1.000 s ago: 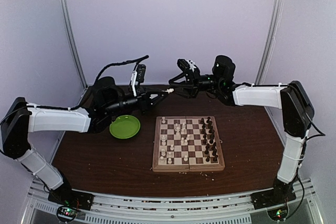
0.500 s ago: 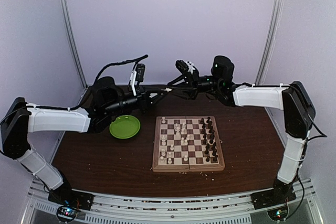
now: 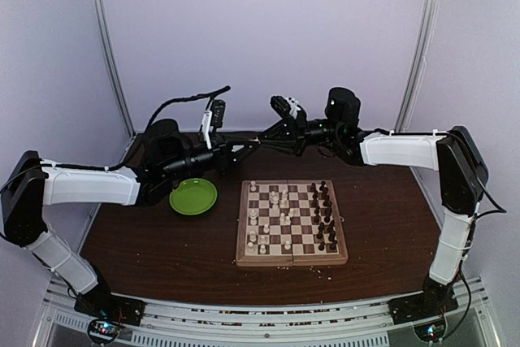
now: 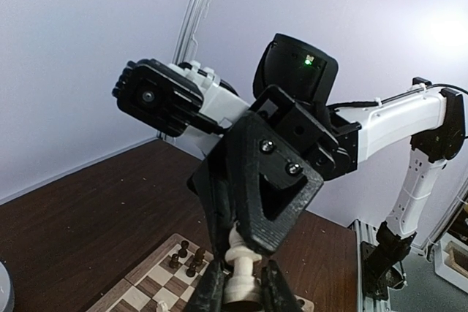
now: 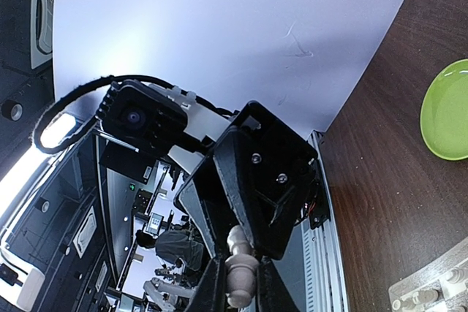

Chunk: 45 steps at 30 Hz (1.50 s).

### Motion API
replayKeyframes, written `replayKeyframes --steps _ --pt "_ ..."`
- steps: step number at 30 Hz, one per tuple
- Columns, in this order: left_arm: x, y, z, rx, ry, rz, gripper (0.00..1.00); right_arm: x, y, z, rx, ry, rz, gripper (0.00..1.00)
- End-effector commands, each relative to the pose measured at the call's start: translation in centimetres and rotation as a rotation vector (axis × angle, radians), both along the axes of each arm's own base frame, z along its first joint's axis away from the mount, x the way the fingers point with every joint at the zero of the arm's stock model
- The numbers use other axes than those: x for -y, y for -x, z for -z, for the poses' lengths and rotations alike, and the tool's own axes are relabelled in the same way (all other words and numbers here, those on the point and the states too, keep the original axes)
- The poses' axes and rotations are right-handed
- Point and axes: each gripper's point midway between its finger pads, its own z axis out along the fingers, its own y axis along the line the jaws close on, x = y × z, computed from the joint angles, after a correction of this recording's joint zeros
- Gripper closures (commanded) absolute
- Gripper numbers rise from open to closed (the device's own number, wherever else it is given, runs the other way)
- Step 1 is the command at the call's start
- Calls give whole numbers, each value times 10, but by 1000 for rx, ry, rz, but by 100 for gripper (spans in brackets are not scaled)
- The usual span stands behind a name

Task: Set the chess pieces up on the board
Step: Pass from the left arm to the right, then place the bishop on f1.

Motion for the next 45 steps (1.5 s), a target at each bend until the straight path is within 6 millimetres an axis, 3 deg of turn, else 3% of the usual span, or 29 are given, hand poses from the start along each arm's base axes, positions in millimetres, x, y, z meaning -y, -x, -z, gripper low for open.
replayKeyframes --steps 1,4,7,11,15,19,23,31,45 --pt "-2 -7 5 -4 -20 -43 78 4 10 -19 60 -30 -10 90" --pt "-7 -14 19 -36 -94 -94 62 4 7 -17 87 -7 2 91" --pt "-21 -12 24 -10 -205 -142 55 6 -2 -3 139 68 36 91" --pt "-57 -9 18 48 -387 -244 50 17 -11 32 319 311 70 92" --pt "-109 -21 -2 62 -520 -375 49 29 -11 53 577 561 52 92" --pt "-160 -45 -22 57 -587 -526 49 26 11 78 760 722 -56 91" --pt "-193 -62 -19 40 -626 -616 49 20 34 110 888 840 -192 91" --pt "-217 -63 -5 3 -606 -661 49 9 62 159 968 964 -365 91" --pt "-216 -59 -8 6 -594 -645 49 -18 48 188 973 1047 -357 91"
